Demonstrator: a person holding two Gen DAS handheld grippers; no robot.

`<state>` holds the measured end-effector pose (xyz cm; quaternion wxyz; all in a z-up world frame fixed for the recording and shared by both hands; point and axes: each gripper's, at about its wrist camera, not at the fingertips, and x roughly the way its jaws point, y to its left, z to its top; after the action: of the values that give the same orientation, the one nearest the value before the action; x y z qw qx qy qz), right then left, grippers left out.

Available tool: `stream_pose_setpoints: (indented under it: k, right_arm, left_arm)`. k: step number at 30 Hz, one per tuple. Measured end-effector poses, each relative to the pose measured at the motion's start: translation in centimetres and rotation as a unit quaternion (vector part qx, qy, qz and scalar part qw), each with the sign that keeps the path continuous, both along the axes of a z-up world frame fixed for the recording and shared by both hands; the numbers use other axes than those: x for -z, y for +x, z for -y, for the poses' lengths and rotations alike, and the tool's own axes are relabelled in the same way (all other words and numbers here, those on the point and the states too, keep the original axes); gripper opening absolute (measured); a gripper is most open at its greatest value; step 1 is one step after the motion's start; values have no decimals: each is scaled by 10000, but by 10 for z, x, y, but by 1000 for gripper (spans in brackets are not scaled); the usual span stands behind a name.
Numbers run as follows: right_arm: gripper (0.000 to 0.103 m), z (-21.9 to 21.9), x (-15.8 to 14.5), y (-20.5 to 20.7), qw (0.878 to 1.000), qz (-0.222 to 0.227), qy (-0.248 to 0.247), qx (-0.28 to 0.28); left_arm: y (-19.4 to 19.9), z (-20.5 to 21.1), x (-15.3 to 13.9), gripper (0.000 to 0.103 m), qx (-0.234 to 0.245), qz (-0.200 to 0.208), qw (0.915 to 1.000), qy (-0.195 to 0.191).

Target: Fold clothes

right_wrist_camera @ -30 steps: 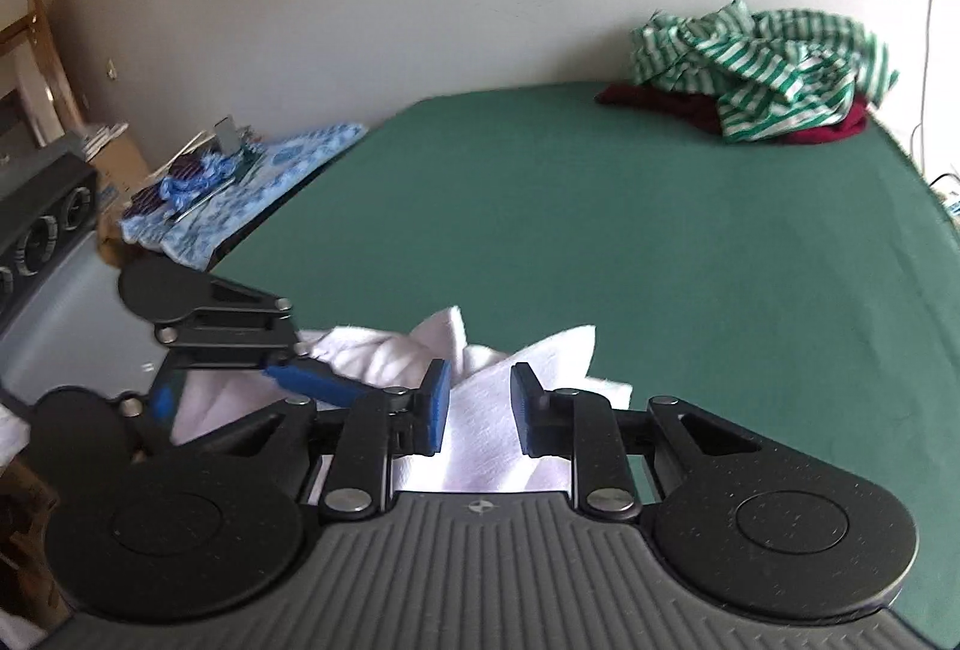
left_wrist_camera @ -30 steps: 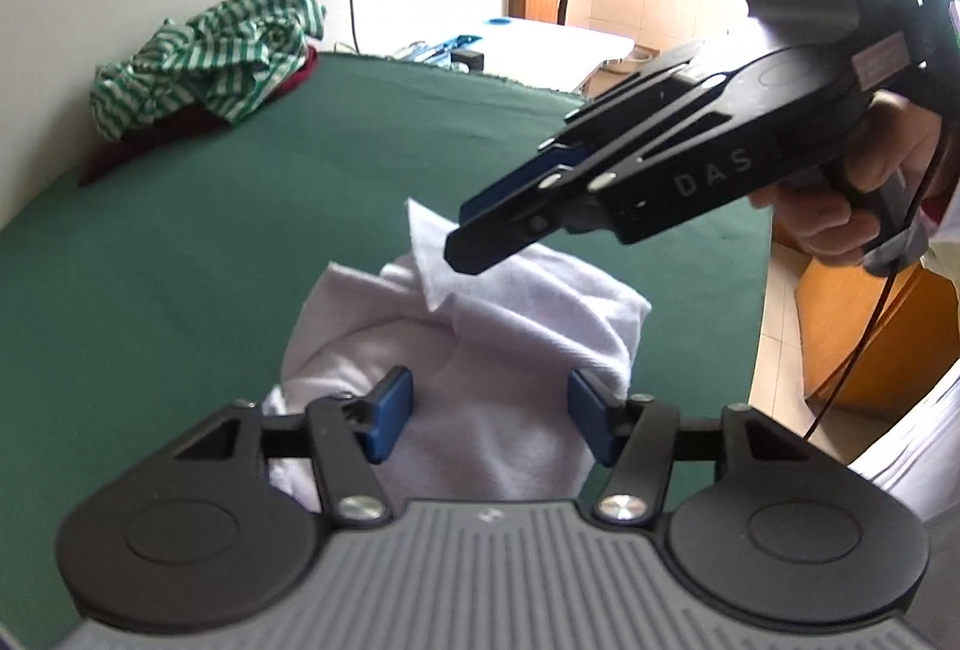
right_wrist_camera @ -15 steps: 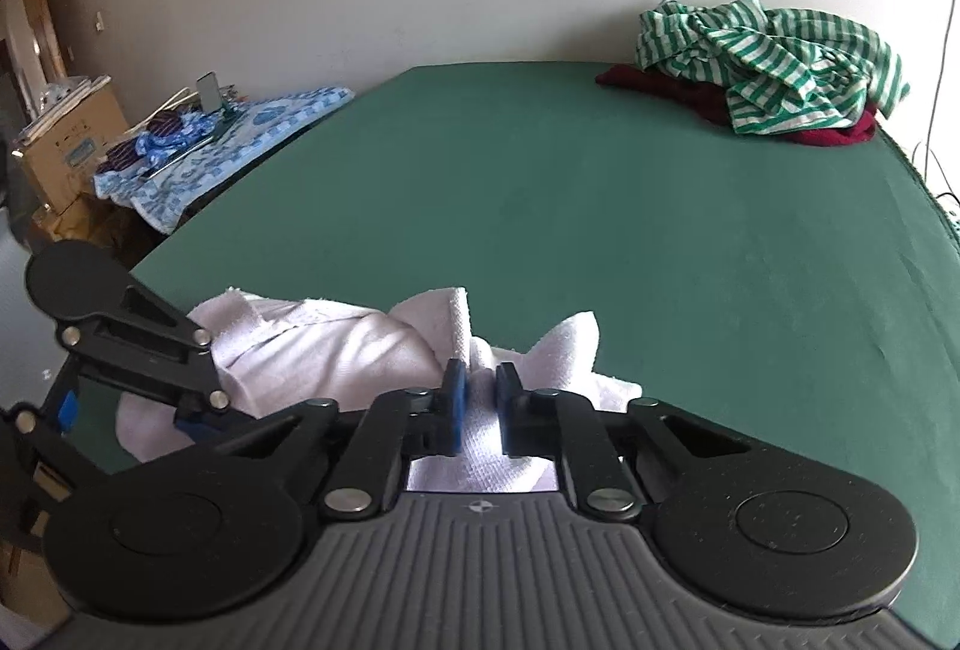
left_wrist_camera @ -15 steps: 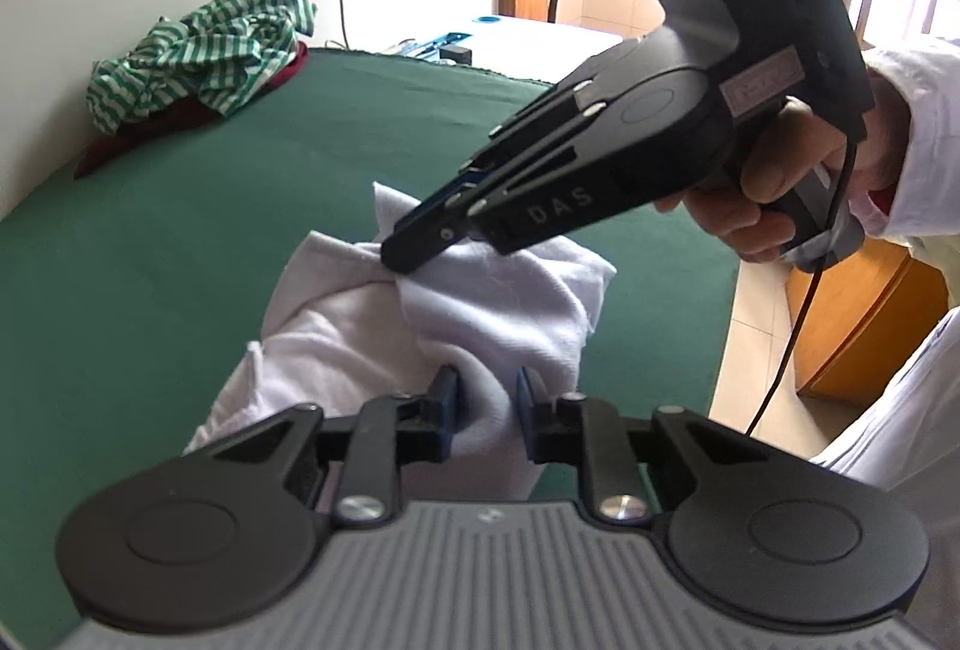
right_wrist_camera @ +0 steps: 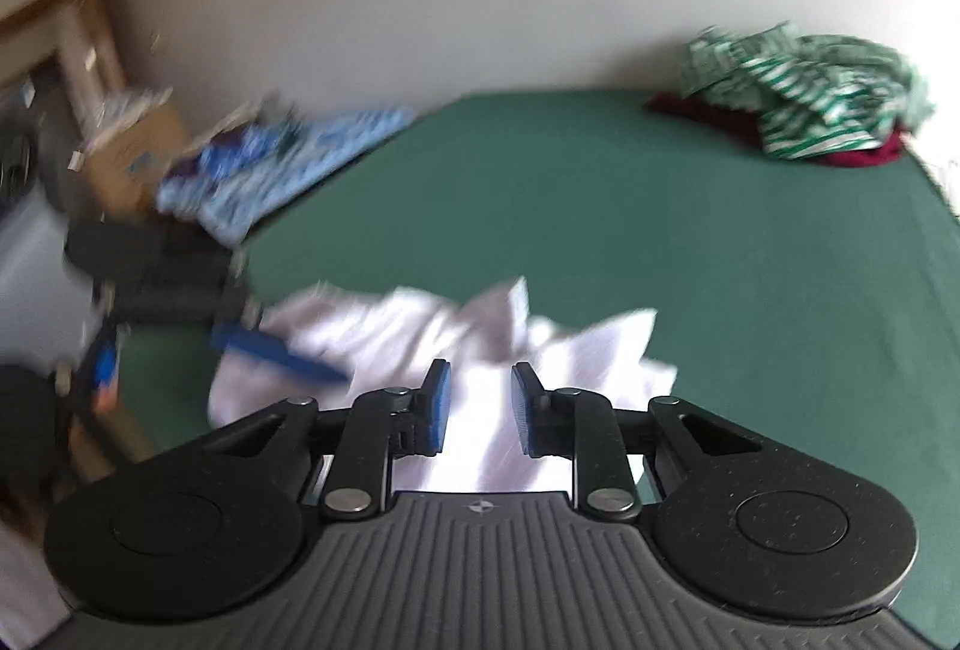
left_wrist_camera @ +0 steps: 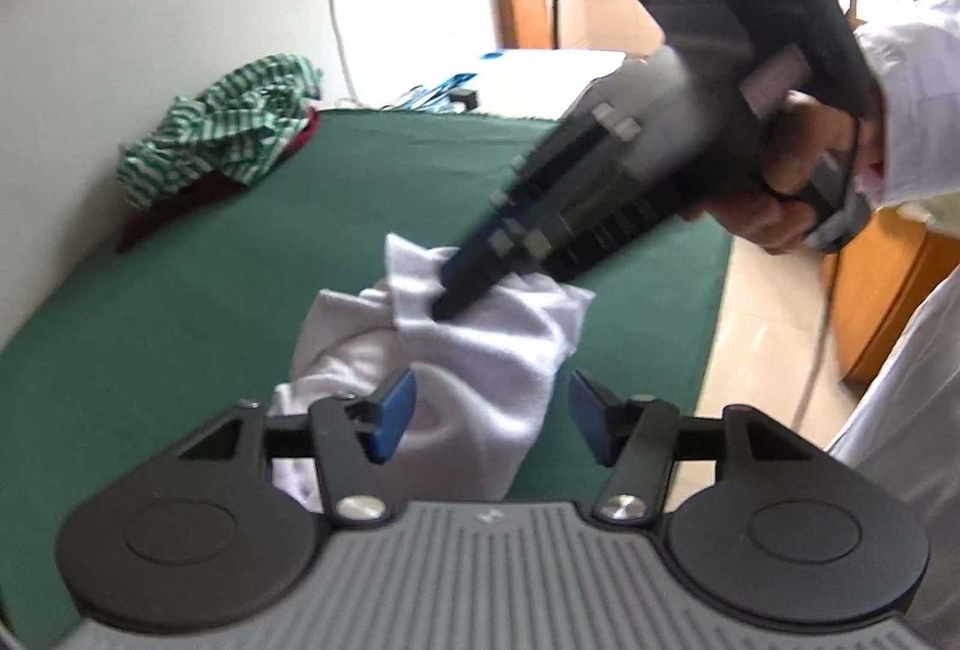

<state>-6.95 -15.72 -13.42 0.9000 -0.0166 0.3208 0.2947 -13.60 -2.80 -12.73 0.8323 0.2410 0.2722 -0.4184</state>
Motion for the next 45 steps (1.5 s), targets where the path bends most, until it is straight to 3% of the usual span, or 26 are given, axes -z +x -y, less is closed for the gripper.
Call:
stream_pose_setpoints:
  k: [3,10,13,16,18,21,24,27,30,32,33,34,36,39,43,45]
  right_arm:
    - [22,-8,18,0,9979,-59,-603,211]
    - [23,-1,5,-8,9980,125,-541,304]
    - [23,-10,-1,-11,9992,276,-271,-58]
    - [28,-31,3,-9,9963,533,-602,-307]
    - [21,-38,14,0,9945,384,-926,-303]
    - [11,-23,17,7,9966,207,-795,65]
    - [16,-13,7,2,9978,186,-607,179]
    - [20,-12,0,-1,9989,238,-394,-9]
    - [25,-23,0,3,9982,342,-461,-144]
    - [23,-32,6,8,9968,343,-698,-170]
    - [8,-37,9,11,9957,328,-846,-171]
    - [1,-38,11,13,9954,317,-897,-128]
    - [2,-32,7,11,9968,308,-734,78]
    - [2,-18,4,12,9972,282,-553,412]
    - [3,-17,19,14,9977,97,-540,393]
    - [11,-20,15,9,9974,195,-584,363]
  left_arm:
    - [-11,-6,-3,59,-122,29,9999,36]
    - [-11,-41,21,61,-924,-130,9943,520]
    - [-4,-47,25,62,-1135,-62,9922,514]
    - [6,-47,30,67,-1205,-34,9912,551]
    - [11,-47,38,68,-1199,-44,9905,673]
    - [7,-49,39,68,-1187,11,9898,793]
    - [-5,-53,25,66,-1125,6,9910,725]
    - [-15,-58,4,75,-893,76,9951,427]
    - [-8,-60,-7,75,-868,112,9961,138]
    - [10,-57,-2,67,-981,-19,9952,60]
    - [20,-56,3,56,-1034,-155,9945,75]
    - [28,-54,9,42,-1089,-244,9936,143]
    - [37,-54,21,32,-1196,-285,9920,278]
    - [36,-64,30,34,-1293,-334,9909,149]
    - [34,-66,28,35,-1330,-266,9907,129]
    - [33,-65,19,31,-1312,-82,9913,57]
